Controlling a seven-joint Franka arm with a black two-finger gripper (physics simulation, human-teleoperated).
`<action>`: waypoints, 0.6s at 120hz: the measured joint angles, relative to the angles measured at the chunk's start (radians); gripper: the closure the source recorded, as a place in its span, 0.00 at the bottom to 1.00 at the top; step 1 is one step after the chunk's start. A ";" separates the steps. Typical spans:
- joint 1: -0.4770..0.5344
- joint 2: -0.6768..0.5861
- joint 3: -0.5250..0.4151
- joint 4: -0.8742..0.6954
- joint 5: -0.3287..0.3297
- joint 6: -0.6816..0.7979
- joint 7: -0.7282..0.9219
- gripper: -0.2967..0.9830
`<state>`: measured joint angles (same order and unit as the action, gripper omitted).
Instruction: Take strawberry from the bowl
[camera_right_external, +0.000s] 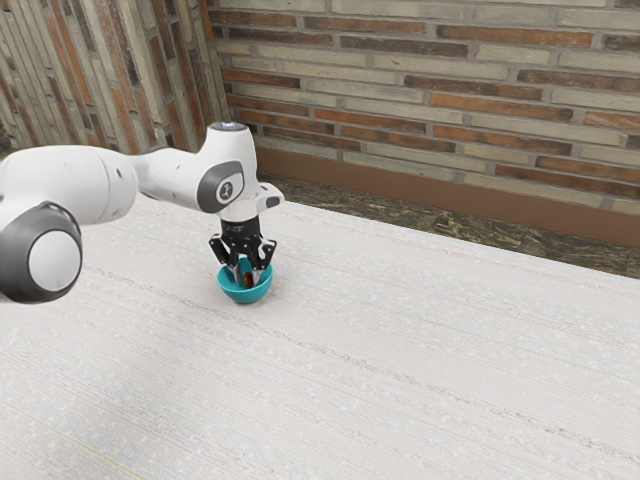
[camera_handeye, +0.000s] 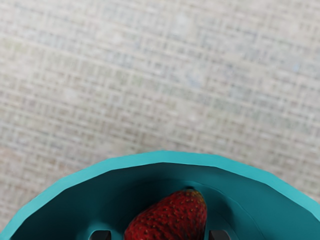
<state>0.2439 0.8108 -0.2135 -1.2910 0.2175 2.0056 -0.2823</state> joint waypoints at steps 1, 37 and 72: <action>0.000 0.000 0.000 0.001 0.000 0.000 0.000 0.61; 0.000 0.014 0.000 0.017 0.000 0.001 0.002 0.64; 0.000 0.014 0.000 0.016 0.006 0.001 -0.002 0.69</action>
<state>0.2439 0.8244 -0.2136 -1.2746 0.2232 2.0065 -0.2840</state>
